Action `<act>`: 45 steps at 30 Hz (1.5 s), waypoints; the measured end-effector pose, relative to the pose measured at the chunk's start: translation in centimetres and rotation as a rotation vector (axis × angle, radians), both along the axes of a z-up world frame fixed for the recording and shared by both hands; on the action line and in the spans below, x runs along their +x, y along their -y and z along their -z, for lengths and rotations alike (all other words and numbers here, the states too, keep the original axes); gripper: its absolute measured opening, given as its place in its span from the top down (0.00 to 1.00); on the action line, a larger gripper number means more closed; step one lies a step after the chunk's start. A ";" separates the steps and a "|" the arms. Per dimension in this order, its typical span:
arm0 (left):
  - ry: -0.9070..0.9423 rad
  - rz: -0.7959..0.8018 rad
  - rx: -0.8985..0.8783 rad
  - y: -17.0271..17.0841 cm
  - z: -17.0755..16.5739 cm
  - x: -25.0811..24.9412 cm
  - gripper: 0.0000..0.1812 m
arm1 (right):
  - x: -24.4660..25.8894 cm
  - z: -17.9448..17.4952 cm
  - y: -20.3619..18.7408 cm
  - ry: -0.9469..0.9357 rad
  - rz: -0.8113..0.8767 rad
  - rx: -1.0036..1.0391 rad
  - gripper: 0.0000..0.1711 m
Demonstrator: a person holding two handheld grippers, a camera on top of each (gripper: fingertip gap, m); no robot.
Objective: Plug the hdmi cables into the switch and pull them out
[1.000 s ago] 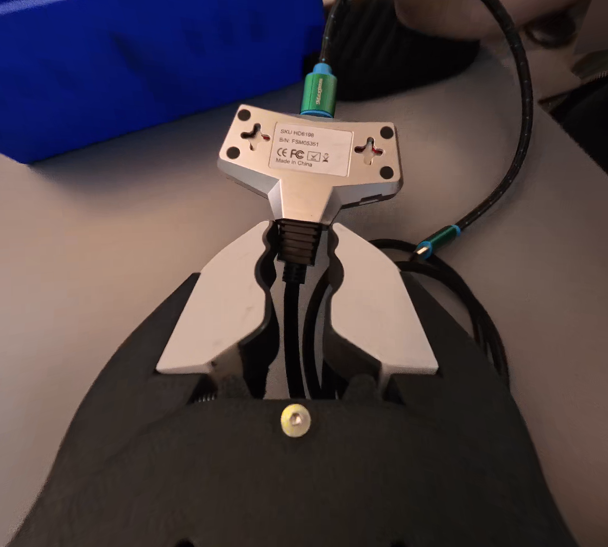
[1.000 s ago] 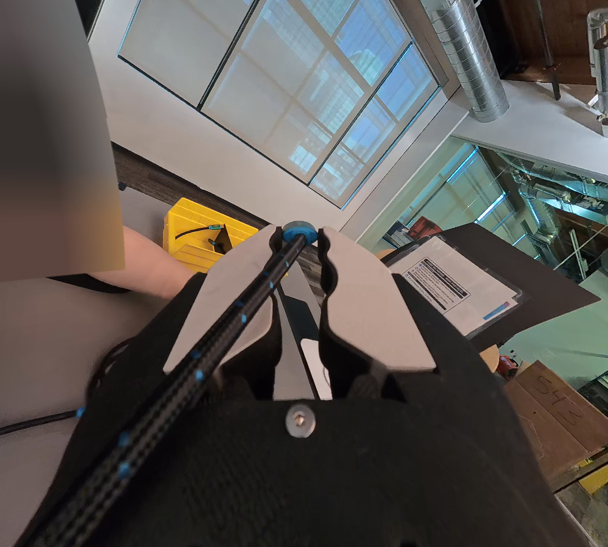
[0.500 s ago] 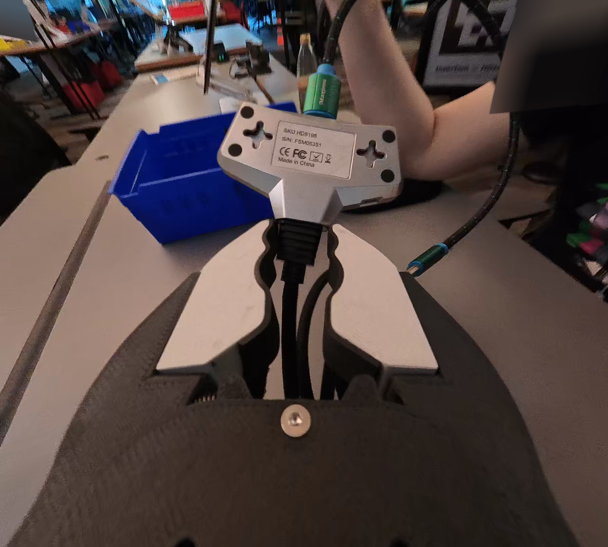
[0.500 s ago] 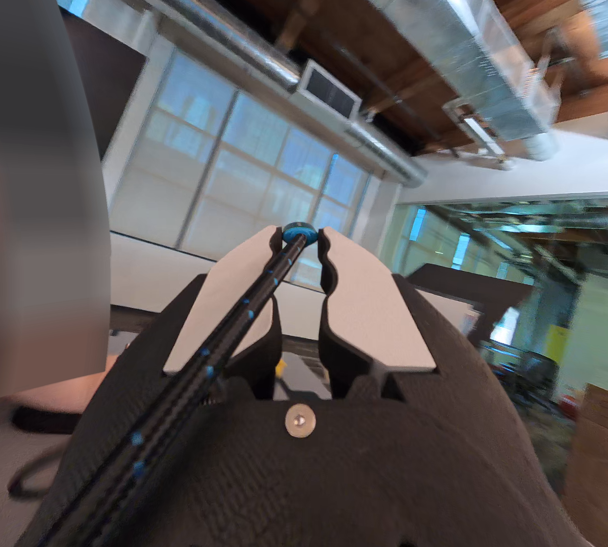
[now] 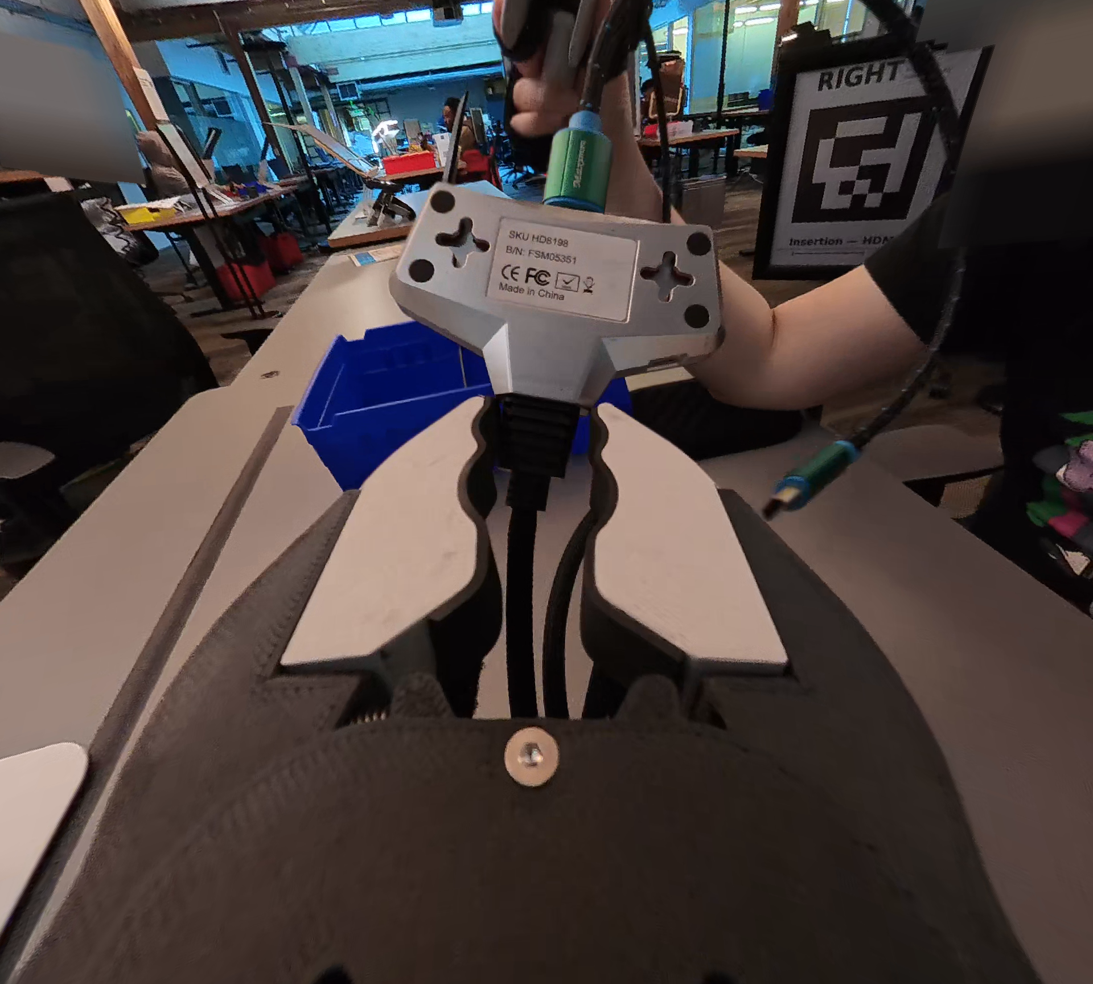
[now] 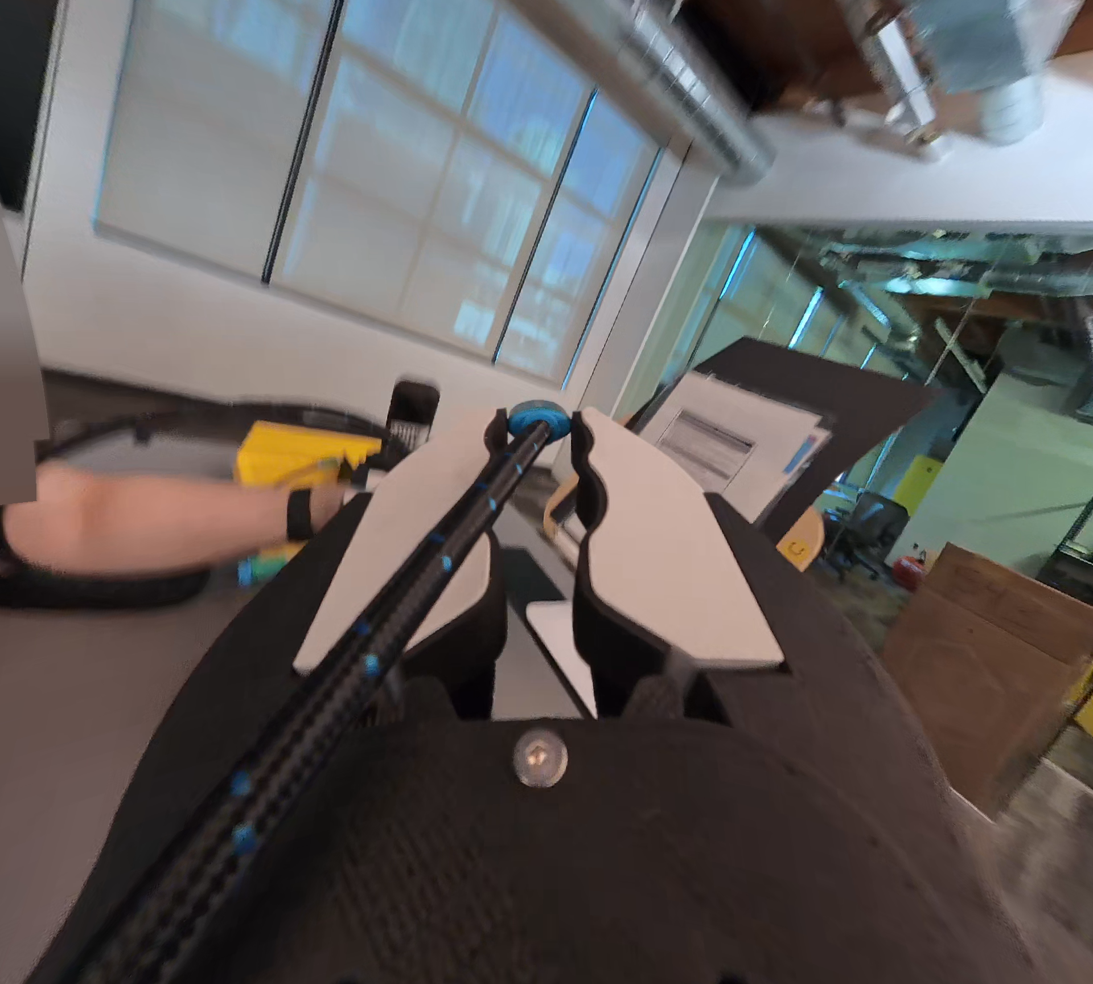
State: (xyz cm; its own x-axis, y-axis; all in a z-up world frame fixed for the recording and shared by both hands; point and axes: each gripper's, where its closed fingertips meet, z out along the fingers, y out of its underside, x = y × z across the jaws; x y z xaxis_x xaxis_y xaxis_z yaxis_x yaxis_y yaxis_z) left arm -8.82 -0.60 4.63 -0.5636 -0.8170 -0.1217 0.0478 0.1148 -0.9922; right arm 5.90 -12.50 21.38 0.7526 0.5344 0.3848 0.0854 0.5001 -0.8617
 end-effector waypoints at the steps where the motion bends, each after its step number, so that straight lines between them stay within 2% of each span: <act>1: 0.004 -0.010 0.004 -0.1 -0.3 -0.1 0.85 | -0.9 0.6 -0.5 0.045 0.001 -0.011 0.88; 7: 0.026 -0.086 0.034 -0.7 -2.3 -1.0 0.85 | -6.2 3.7 -3.1 0.237 -0.054 -0.089 0.88; 14: 0.038 -0.142 0.093 -0.7 -3.3 -1.3 0.85 | -10.2 6.4 -5.6 0.265 -0.179 -0.207 0.88; 21: 0.023 -0.166 0.121 -1.0 -3.1 -1.3 0.85 | -13.0 7.2 -5.7 0.241 -0.303 -0.261 0.88; 33: 0.018 -0.167 0.126 -0.8 -3.1 -1.1 0.85 | -13.8 8.7 -7.0 0.273 -0.282 -0.304 0.88; 45: -0.073 -0.261 0.168 -1.9 -2.9 -1.3 0.85 | -13.5 9.3 -8.0 0.324 -0.184 -0.294 0.88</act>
State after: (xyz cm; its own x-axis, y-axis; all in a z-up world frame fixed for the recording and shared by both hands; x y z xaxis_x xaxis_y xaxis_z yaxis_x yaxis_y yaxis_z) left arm -10.15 1.25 7.55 -0.3496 -0.9071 -0.2346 -0.0752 0.2767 -0.9580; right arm -7.63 -4.50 12.09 0.5014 0.7692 0.3962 0.3059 0.2707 -0.9128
